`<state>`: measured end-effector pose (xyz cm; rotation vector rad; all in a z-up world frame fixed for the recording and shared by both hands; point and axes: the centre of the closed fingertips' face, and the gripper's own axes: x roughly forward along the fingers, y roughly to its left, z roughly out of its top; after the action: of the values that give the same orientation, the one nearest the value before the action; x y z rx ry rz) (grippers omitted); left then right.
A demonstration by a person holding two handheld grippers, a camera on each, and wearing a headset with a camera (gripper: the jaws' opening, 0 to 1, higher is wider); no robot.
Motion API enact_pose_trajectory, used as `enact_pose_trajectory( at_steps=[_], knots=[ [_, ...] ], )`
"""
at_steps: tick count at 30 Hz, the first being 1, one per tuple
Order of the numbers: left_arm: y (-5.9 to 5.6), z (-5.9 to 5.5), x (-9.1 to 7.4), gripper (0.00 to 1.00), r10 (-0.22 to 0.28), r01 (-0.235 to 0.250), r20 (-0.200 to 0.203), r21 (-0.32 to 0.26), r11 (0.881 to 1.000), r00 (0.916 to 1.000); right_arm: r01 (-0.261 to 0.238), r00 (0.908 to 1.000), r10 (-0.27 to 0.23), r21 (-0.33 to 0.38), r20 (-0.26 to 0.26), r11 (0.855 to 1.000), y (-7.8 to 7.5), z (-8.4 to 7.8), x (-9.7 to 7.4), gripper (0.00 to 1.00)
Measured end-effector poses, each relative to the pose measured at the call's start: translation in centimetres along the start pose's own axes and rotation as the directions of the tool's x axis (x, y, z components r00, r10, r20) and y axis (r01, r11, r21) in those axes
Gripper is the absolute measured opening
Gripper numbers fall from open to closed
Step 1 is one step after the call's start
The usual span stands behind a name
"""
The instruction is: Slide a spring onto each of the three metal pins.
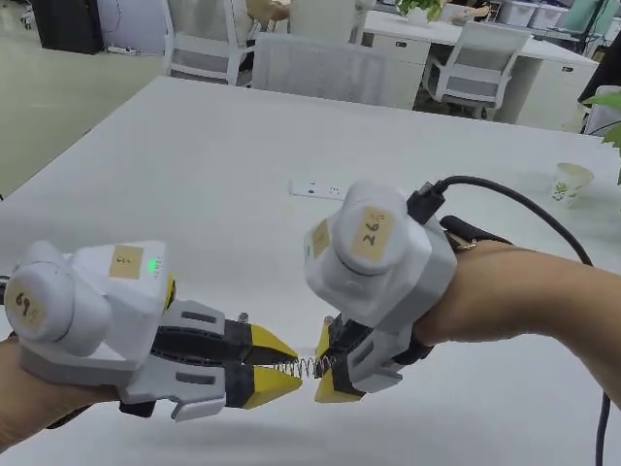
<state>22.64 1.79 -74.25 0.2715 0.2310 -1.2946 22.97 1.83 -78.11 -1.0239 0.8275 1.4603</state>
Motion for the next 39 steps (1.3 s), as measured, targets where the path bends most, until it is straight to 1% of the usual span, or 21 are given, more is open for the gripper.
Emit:
enact_pose_trajectory(
  at_steps=[6,14,19,28,36,39],
  knots=[
    [0.0,-0.4,0.2,0.03,-0.002,0.002,-0.020,0.010,1.000,0.9998,0.004,0.9999,-0.004,-0.004,0.015,1.000,0.1,0.5,-0.6,0.09],
    [-0.1,-1.0,0.3,0.03,-0.006,0.006,-0.040,0.017,1.000,0.9992,0.008,0.9998,-0.007,-0.012,0.020,1.000,0.3,1.0,-1.0,0.09],
    [-0.2,-1.0,0.4,0.03,-0.011,0.012,-0.041,0.016,1.000,0.9991,0.007,0.9995,-0.006,-0.025,0.031,1.000,0.5,1.6,-1.4,0.09],
    [-0.3,-1.0,0.4,0.03,-0.020,0.021,-0.039,0.016,1.000,0.9990,0.002,0.9980,-0.001,-0.021,0.064,1.000,0.7,2.9,-1.8,0.09],
    [-0.4,-0.9,0.5,0.03,-0.029,0.029,-0.032,0.016,0.999,0.9991,-0.004,0.9980,0.005,-0.023,0.064,1.000,0.9,3.3,-2.0,0.09],
    [-0.4,-1.0,0.5,0.03,-0.029,0.029,-0.032,0.017,0.999,0.9991,-0.001,0.9985,0.003,-0.026,0.055,1.000,0.9,3.4,-1.9,0.09]
  ],
)
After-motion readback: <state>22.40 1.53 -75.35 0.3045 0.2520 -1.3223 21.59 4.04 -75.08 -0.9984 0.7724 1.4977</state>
